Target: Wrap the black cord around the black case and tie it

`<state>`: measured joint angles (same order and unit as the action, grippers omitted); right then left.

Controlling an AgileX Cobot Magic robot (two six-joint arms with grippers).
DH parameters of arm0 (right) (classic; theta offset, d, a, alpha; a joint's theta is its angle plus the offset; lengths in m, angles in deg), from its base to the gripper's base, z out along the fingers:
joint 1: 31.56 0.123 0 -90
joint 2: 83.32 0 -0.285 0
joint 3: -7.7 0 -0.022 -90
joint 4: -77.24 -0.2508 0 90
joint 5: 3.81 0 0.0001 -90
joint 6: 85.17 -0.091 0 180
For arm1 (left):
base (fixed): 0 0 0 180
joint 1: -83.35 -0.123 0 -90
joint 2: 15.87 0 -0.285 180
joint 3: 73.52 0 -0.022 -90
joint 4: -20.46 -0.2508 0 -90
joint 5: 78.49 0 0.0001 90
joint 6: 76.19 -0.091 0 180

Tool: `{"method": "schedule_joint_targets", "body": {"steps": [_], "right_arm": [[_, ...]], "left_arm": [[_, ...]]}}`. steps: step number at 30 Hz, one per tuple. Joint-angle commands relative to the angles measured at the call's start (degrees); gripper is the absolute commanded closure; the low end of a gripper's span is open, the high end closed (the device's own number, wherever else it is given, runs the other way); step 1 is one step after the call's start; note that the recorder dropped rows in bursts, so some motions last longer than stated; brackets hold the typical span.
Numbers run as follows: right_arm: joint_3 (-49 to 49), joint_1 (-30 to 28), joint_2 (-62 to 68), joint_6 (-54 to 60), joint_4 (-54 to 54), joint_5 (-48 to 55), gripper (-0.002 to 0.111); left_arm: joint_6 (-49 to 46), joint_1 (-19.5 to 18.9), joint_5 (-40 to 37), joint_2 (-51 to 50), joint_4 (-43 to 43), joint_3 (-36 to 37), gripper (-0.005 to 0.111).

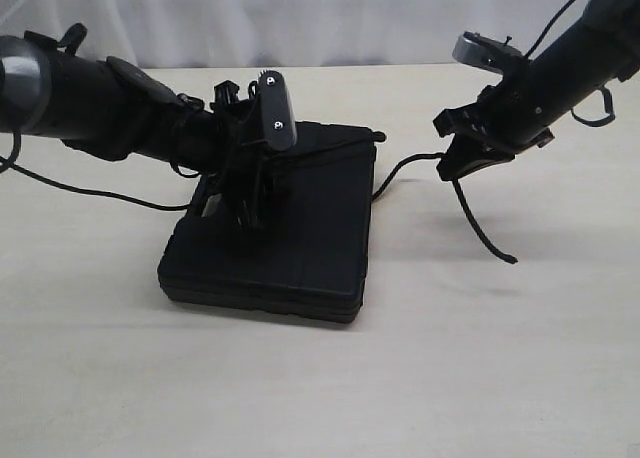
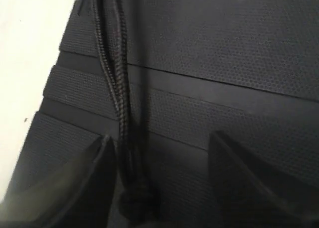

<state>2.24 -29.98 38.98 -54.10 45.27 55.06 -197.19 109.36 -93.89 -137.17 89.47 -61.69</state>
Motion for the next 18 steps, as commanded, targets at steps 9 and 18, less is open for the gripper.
{"method": "schedule_joint_targets", "body": {"steps": [9,18], "right_arm": [[0.06,-0.10,-0.66,5.72,-9.17,-0.53,0.104],[0.06,-0.10,-3.39,10.28,-11.02,-6.25,0.104]], "left_arm": [[-1.76,0.04,-8.85,-2.03,-3.62,-1.72,0.107],[-1.76,0.04,-21.75,-1.13,-8.59,-2.82,0.107]]}}
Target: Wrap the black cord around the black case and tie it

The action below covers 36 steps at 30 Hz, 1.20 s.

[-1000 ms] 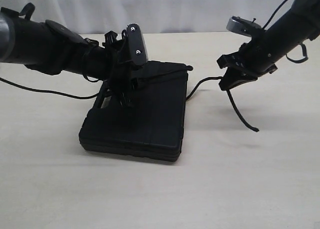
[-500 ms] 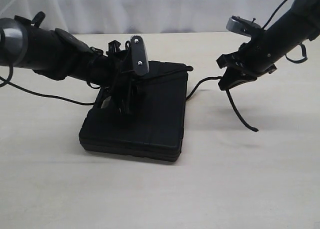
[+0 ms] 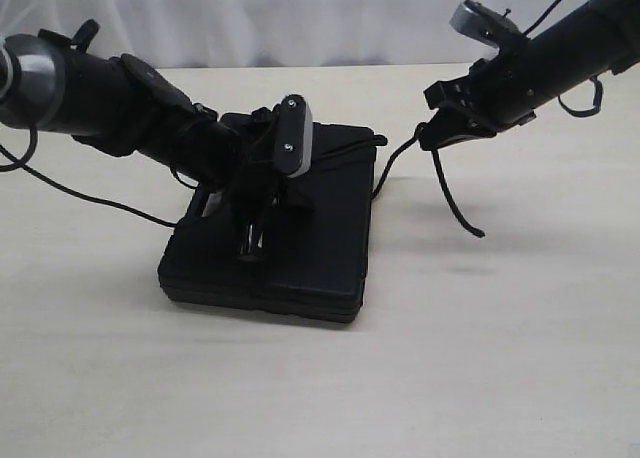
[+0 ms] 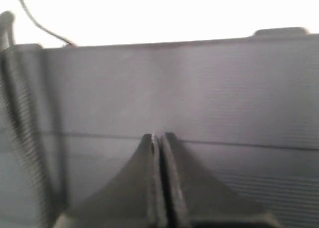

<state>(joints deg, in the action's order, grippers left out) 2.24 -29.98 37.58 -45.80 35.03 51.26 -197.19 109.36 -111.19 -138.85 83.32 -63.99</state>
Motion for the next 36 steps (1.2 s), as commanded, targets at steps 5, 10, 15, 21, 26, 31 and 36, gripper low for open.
{"method": "schedule_joint_targets", "body": {"steps": [5,10,15,21,26,31,36], "right_arm": [[0.06,-0.10,-3.30,2.56,-0.67,-2.94,0.104],[0.06,-0.10,-3.20,2.56,-0.43,-2.58,0.104],[0.06,-0.10,-3.19,2.56,-0.43,-2.73,0.104],[0.06,-0.10,-3.19,2.56,-0.43,-2.73,0.104],[0.06,-0.10,-3.19,2.56,-0.43,-2.59,0.104],[0.06,-0.10,-3.19,2.56,-0.43,-2.59,0.104],[0.06,-0.10,-3.19,2.56,-0.43,-2.35,0.104]], "left_arm": [[3.70,0.04,9.69,3.31,3.89,-0.52,0.106],[5.43,0.04,15.14,4.49,4.83,-0.52,0.081],[1.92,0.04,17.49,1.65,4.80,-0.52,0.056],[-1.82,0.04,18.10,-2.69,3.87,-1.42,0.056],[-1.82,0.04,22.64,-3.93,6.74,-2.48,0.062],[-1.82,0.04,15.73,-4.02,3.56,-2.48,0.105],[-1.82,0.04,7.02,-4.02,-0.48,-2.48,0.107]]}}
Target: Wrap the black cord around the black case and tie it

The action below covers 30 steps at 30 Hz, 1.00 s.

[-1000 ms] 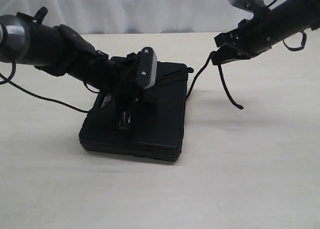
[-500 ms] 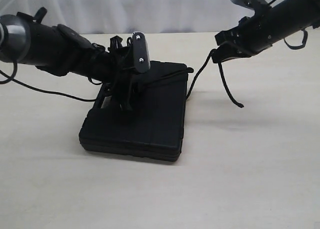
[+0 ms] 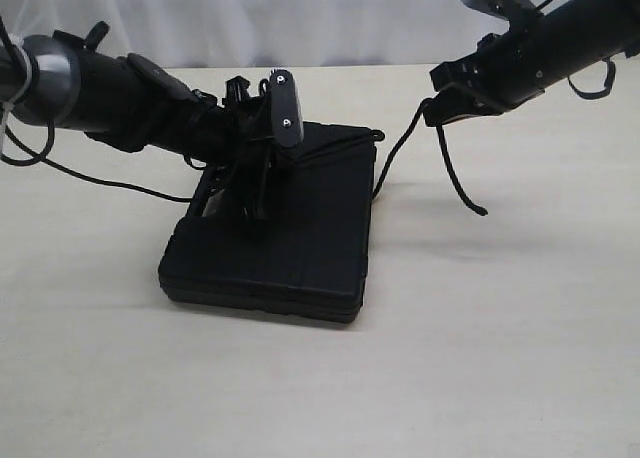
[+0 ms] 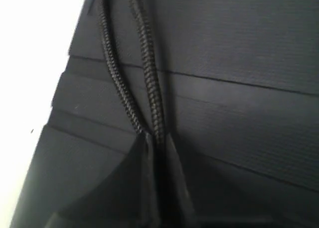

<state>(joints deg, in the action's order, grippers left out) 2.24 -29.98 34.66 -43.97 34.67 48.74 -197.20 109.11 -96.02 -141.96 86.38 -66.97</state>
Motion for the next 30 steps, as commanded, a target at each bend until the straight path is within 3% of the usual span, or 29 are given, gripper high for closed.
{"method": "schedule_joint_targets", "body": {"steps": [1,12,17,30], "right_arm": [[0.06,-0.10,-0.27,0.74,-0.07,0.32,0.104],[0.06,-0.10,-0.27,1.42,-0.07,-0.06,0.104],[0.18,-0.10,-0.27,1.40,-0.90,-0.20,0.104],[5.92,-0.10,-0.27,10.48,-21.66,-6.50,0.104]], "left_arm": [[-1.81,0.30,-9.45,-0.91,-4.29,0.34,0.107],[-1.81,0.30,-26.12,3.19,-8.30,-0.40,0.107],[-1.68,0.30,-25.19,3.29,-8.29,-0.40,0.107],[-1.68,0.30,-26.11,3.29,-8.30,-0.40,0.107]]}}
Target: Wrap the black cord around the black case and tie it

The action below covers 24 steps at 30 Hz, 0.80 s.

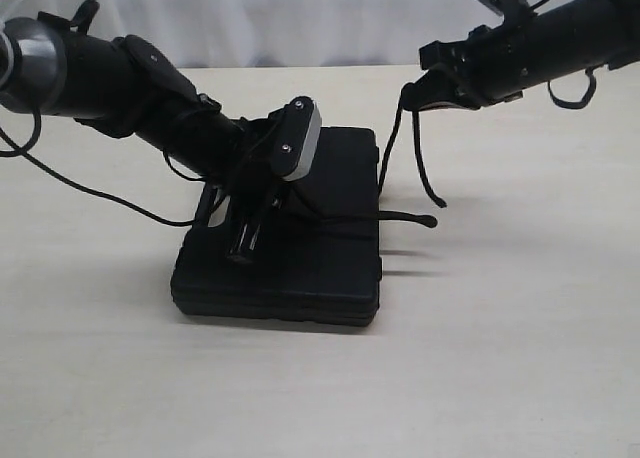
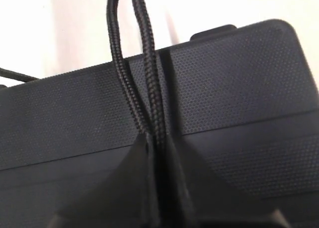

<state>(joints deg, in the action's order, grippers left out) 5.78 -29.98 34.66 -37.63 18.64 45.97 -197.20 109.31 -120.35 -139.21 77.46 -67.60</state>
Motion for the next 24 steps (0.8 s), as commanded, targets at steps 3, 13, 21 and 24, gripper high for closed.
{"method": "schedule_joint_targets", "body": {"steps": [3,13,21,24], "right_arm": [[3.77,-0.10,-0.27,4.50,-7.02,-4.96,0.104],[4.01,1.27,-0.18,4.41,-11.36,-0.62,0.104],[4.01,4.61,-0.05,3.93,-5.56,-2.61,0.104],[4.01,4.61,-0.05,2.48,-1.08,-3.62,0.104]], "left_arm": [[-1.68,0.09,-1.24,0.53,0.62,0.23,0.107],[-1.68,0.09,1.56,0.53,2.94,0.23,0.107],[-1.68,0.09,7.20,0.53,8.39,0.23,0.107],[-1.68,0.09,9.01,0.53,8.76,0.23,0.107]]}}
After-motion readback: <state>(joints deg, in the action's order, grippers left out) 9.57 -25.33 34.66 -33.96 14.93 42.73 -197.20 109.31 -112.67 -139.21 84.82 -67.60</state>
